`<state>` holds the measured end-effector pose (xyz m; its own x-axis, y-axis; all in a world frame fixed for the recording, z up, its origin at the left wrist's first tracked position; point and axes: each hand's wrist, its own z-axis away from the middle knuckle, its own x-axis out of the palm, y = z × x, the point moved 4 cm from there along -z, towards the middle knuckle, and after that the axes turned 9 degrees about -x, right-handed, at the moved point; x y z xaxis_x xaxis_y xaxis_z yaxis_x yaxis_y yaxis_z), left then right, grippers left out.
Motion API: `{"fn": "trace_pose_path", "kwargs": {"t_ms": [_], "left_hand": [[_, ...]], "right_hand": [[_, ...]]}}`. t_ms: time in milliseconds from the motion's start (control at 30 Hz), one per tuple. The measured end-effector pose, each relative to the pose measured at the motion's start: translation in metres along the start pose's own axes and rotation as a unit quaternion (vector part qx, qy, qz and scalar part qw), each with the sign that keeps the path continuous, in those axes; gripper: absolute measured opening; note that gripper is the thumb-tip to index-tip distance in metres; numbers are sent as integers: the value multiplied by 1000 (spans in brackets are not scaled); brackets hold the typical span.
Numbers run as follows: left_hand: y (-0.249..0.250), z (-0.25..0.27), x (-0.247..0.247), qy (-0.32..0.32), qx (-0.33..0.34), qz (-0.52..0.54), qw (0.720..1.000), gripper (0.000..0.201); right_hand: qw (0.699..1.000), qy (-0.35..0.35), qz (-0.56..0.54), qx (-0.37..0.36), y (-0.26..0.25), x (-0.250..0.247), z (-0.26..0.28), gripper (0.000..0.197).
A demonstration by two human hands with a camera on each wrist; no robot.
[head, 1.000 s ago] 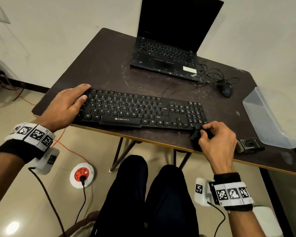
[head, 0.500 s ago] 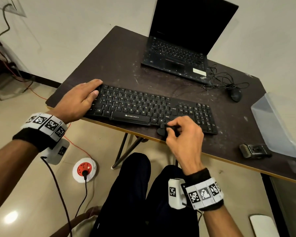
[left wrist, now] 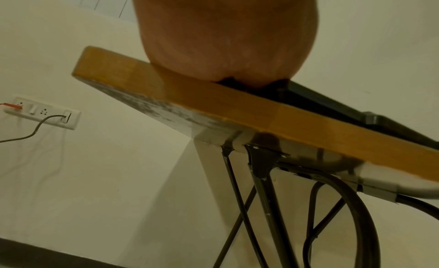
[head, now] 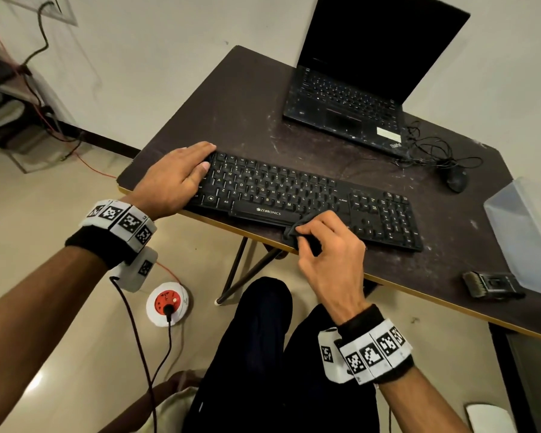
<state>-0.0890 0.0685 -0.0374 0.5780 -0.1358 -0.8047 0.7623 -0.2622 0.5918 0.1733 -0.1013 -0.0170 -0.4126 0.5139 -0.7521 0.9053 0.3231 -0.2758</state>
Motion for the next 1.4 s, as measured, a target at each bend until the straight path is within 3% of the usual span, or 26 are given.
{"fn": "trace_pose_path", "kwargs": {"t_ms": [233,367,600,733,1033,1100,1167,1233,1300,1367,1400], "left_hand": [[-1,-1,0,4,8,-6,1000,54],[1,-3,2,6,7,-10,1000,47],[5,0,2,3,17,0,1000,57],[4,-1,1,13,16,-2,1000,47],[1,-4,1,2,25,3,1000,49],[-1,-6,1,-19,22,25,999,50],[-4,-6,-4,-21,0,115,993,48],[-12,2,-14,27,-37,273,961,47],[-19,29,-27,185,-62,372,907,39],[-20,78,-28,359,-77,348,862,27],[-15,104,-20,394,-80,321,858,24]], "right_hand": [[996,21,-28,-77,-18,15,-1,12],[997,18,-40,-63,-37,33,-15,11],[991,-33,-83,-96,-81,66,-43,9],[991,-57,-84,-88,-109,89,-54,7],[987,-111,-97,-68,-122,93,-64,12],[977,-155,-116,-91,-119,87,-62,20],[968,-188,-119,-112,-116,80,-61,24],[969,-180,-112,-123,-112,71,-66,24],[974,-157,-111,-122,-108,61,-75,23],[975,-143,-126,-112,-102,52,-89,22],[974,-149,-133,-107,-99,49,-97,23]]}}
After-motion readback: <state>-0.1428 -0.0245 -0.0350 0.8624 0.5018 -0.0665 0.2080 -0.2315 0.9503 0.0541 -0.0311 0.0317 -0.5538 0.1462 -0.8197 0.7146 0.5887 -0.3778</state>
